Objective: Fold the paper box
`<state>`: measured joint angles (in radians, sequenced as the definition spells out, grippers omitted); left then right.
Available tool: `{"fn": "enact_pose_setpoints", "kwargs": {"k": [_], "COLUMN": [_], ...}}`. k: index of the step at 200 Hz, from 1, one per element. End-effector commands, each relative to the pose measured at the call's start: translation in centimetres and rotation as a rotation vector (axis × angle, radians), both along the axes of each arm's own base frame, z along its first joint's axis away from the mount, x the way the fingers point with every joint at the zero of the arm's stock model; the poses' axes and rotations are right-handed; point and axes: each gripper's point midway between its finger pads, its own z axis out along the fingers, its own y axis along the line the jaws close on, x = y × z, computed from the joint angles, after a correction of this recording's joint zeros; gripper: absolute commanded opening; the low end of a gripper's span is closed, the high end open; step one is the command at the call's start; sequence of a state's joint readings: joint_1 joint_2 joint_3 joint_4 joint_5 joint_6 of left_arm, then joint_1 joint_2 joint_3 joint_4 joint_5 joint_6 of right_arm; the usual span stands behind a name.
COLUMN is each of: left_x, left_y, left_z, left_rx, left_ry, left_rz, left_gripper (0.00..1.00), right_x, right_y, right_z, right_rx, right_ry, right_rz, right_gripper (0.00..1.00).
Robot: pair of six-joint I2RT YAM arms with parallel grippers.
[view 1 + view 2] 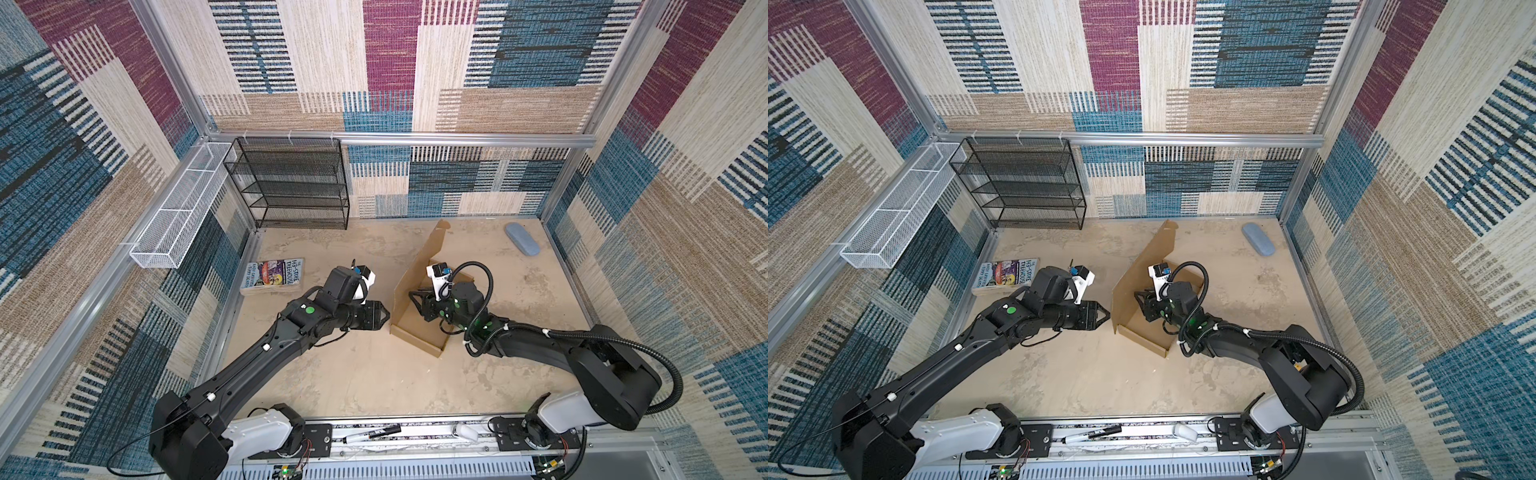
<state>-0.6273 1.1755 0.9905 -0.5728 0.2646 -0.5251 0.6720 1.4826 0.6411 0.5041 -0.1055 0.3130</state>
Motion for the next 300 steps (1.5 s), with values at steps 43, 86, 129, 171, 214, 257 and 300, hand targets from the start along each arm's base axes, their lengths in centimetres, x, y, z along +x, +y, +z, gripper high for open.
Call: {"fn": "enact_pose_setpoints", "kwargs": {"k": [43,86,129,171,214,257,300], "left_x": [0.0,0.9,2.3,3.1,3.9,5.0,5.0], "left_y": [-0.6,-1.0,-1.0,-0.9,-0.5,0.1,0.4], "left_z": [-0.1,-0.4,-0.4,-0.5,-1.1,-0.9,0.3], "left_rx": [-0.023,-0.007,0.029,0.055,0.109,0.216,0.317], "left_ry": [-0.003,-0.022,-0.052,-0.068,-0.088,-0.154,-0.225], "left_rz": [0.013,0.024,0.056,0.077,0.084,0.042,-0.086], "left_gripper": [0.50,0.49,0.42,0.20,0.10,0.02,0.00], "right_x": [0.3,0.3,0.3,0.3,0.2,0.4,3.3], "right_y": [0.8,0.9,0.9,0.3,-1.1,-4.7,-10.9], "right_z": [0.5,0.6,0.7,1.2,2.9,6.1,9.3], "right_rx": [0.020,0.020,0.025,0.012,-0.013,-0.083,-0.175], "right_ry": [-0.012,-0.012,-0.014,-0.029,-0.070,-0.150,-0.151], "right_rz": [0.025,0.029,0.026,0.007,-0.044,-0.171,-0.314], "right_gripper": [0.40,0.40,0.40,0.39,0.46,0.59,0.65]}}
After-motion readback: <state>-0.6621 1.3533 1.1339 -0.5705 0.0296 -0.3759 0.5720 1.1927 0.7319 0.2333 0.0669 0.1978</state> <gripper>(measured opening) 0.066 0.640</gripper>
